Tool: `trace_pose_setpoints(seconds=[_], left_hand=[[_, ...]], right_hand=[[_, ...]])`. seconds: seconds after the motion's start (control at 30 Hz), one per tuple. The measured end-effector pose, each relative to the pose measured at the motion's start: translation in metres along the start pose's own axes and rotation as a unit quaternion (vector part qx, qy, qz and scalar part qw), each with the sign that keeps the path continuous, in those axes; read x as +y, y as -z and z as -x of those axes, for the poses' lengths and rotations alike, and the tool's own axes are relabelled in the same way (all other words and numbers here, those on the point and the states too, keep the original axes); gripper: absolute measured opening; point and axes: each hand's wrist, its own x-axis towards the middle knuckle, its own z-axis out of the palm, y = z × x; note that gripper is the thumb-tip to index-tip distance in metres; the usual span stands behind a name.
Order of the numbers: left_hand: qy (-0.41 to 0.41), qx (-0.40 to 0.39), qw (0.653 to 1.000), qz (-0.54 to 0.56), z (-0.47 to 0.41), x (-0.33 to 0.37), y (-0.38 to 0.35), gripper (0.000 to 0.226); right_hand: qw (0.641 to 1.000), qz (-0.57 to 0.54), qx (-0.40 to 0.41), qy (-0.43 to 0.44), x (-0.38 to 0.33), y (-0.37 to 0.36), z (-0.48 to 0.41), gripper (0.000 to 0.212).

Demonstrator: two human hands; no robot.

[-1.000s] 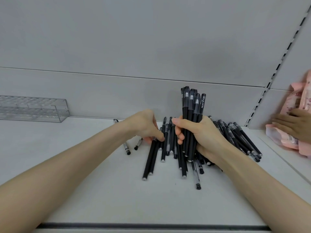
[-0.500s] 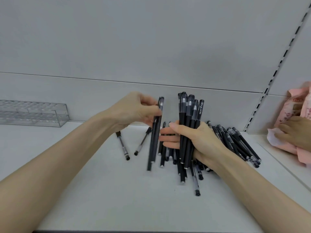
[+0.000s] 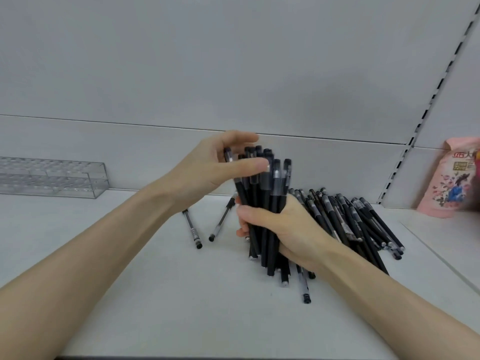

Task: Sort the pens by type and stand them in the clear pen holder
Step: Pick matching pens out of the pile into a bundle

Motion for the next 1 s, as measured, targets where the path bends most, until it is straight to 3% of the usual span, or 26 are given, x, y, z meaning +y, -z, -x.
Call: trace_pose_setpoints(seconds=[0.13,0.27,0.47,0.73,0.83,1.0], left_hand=[[-0.029,-0.052,0.994,0.088,0.008,0.005,-0.009,0.053],[-0.044,-0.093,0.994,0.040,0.012,0.008,-0.019,0.057],[-0.056,-0.097,0.993,0.032,0.013,0.004,-0.020,0.036],[-0.039,-0.018,0.993,0.110,0.012,0.010,-0.018,0.023],[-0.023,0.032,0.985,0.167,0.016,0.017,-0.013,0.024],[-0.002,0.069,0.970,0.234,0.040,0.026,0.013,0.053]], right_hand=[[0.997,0.073,-0.002,0.036,0.001,-0.010,-0.002,0.012],[0.991,0.123,-0.050,0.018,0.000,-0.013,0.001,0.011],[0.988,0.146,-0.056,0.010,0.001,-0.011,0.001,0.007],[0.997,0.042,-0.060,-0.022,0.000,-0.013,-0.002,0.020],[0.996,0.027,-0.077,-0.026,-0.005,-0.022,-0.005,0.012],[0.994,0.011,-0.112,-0.014,-0.022,-0.056,-0.004,0.023]])
